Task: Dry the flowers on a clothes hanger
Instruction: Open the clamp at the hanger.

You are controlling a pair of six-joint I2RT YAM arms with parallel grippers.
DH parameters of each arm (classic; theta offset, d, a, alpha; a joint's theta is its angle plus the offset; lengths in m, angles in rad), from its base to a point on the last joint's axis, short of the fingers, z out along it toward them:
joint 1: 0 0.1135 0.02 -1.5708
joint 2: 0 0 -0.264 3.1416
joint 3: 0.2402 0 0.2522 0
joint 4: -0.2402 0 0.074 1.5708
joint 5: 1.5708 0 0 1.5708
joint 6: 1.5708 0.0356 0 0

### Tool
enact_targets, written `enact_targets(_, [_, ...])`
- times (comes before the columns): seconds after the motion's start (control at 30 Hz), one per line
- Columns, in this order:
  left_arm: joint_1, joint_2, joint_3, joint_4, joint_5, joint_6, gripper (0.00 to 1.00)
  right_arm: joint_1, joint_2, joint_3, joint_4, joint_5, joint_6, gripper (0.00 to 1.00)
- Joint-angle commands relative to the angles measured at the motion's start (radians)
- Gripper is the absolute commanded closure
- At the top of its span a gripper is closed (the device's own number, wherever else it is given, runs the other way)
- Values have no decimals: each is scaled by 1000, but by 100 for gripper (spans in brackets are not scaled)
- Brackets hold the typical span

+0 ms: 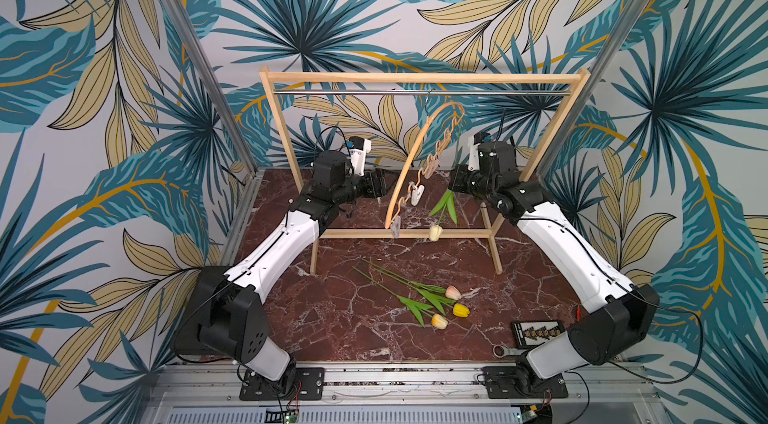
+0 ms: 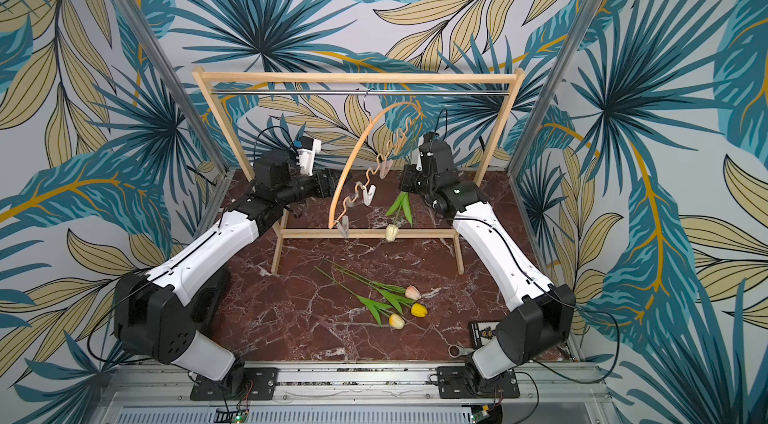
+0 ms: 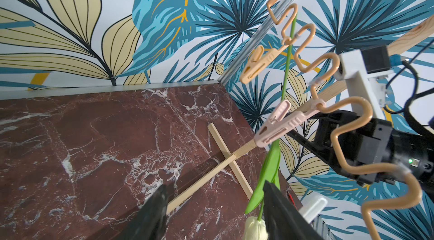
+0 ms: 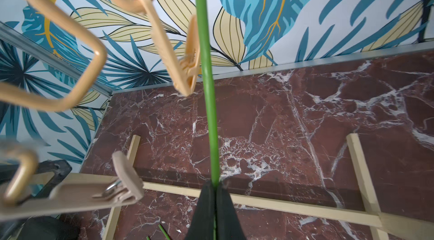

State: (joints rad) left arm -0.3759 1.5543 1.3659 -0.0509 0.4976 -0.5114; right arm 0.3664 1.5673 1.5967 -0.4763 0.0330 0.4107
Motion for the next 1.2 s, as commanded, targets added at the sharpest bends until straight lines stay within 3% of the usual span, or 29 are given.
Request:
enact_targets(0.0, [20, -39, 11, -12, -36, 25, 33, -2, 19, 28, 45, -50, 5, 100])
enact_targets(0.3, [96, 52, 122, 14, -21, 15, 29, -13, 8, 7, 91, -33, -9, 100])
enact_targets(0.43, [96, 116, 191, 26, 32, 49, 25, -23, 63, 111, 26, -103, -49, 100])
enact_targets(0.67, [97, 190, 254, 62, 61, 131, 10, -47, 213, 333, -84, -260, -111, 100])
enact_targets(1.17, [95, 319, 365, 185, 259, 117, 6, -72, 320, 425, -99, -477, -142, 100])
